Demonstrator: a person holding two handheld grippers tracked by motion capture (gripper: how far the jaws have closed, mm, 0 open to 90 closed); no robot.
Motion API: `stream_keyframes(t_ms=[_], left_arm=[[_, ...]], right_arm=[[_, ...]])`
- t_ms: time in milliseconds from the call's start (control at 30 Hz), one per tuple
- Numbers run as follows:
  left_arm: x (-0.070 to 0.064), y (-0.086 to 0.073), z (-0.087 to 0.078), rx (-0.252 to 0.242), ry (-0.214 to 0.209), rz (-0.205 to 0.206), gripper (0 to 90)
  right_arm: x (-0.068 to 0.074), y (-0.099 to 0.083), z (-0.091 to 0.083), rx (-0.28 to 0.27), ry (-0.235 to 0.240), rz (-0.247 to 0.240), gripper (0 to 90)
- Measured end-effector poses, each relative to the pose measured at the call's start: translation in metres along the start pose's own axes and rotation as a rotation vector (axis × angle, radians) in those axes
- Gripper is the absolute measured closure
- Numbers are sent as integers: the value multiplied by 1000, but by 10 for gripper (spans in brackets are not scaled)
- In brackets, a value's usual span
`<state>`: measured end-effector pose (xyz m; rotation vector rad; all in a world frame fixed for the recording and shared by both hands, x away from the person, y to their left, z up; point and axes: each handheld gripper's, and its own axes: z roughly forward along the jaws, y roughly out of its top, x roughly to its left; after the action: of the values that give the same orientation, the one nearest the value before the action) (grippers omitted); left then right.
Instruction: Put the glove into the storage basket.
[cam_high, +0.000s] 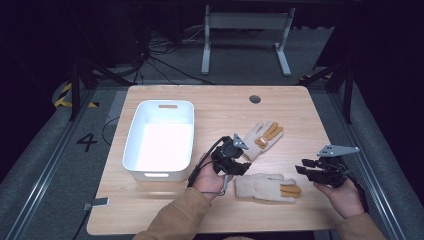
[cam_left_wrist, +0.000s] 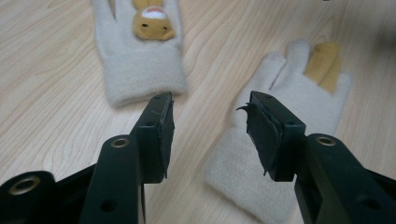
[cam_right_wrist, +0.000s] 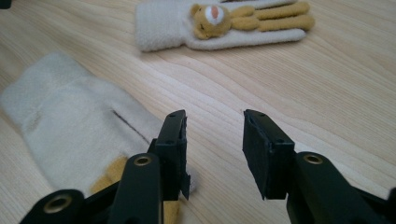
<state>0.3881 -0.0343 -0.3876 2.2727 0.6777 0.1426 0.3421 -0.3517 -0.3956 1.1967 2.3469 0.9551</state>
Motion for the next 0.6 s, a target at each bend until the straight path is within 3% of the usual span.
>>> stream_keyframes(t_ms=[167, 333, 600], left_arm=[[9, 13, 13, -8, 10, -41, 424], [22, 26, 37, 12, 28, -81, 354], [41, 28, 67, 52, 48, -136, 287]], right_arm=[[-5, -3, 0, 2, -2, 14, 588], [-4, -2, 2, -3, 10, 7, 570], [-2, -2, 2, -5, 17, 8, 555]])
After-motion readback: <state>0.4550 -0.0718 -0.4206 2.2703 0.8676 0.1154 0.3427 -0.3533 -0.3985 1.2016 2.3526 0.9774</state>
